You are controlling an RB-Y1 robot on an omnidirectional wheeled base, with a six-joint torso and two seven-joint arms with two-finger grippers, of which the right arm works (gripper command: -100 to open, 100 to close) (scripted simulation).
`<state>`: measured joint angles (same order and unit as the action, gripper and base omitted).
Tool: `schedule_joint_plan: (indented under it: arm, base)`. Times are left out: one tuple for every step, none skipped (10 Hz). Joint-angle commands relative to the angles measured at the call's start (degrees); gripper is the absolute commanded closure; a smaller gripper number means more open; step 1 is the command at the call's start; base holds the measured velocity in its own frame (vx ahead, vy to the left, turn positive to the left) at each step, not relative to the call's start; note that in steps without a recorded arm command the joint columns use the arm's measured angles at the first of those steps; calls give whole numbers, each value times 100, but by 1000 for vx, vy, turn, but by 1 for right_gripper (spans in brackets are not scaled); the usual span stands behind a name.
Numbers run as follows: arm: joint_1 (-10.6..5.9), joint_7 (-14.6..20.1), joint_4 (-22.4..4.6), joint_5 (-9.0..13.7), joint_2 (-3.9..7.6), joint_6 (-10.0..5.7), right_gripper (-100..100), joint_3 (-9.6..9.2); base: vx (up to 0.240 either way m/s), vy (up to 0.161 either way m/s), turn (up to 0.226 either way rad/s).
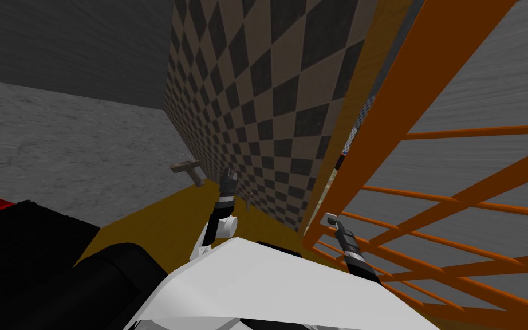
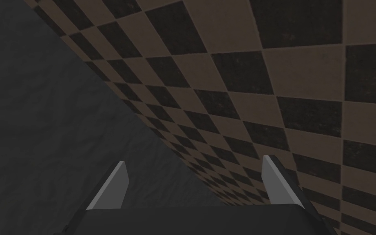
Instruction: Pull the door open
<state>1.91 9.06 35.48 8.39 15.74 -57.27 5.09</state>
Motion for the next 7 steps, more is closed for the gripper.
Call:
schedule_joint_plan:
  arm:
    - [-5, 168, 177, 31, -60, 31, 100, -66]
    - [-17, 403, 189, 135, -68, 57, 100, -112]
    - [-17, 407, 189, 135, -68, 57, 100, -112]
    - [-30, 638, 200, 240, -76, 82, 100, -157]
    - [-42, 791, 211, 344, -83, 108, 100, -203]
    - [-42, 884, 211, 344, -83, 108, 100, -203]
    - [-42, 884, 211, 344, -83, 108, 100, -203]
  base:
    - [-32, -12, 33]
    - [-31, -20, 54]
    - [-29, -18, 55]
    - [-45, -16, 54]
    - [-55, -19, 90]
    - [-48, -14, 47]
    - [-24, -11, 4]
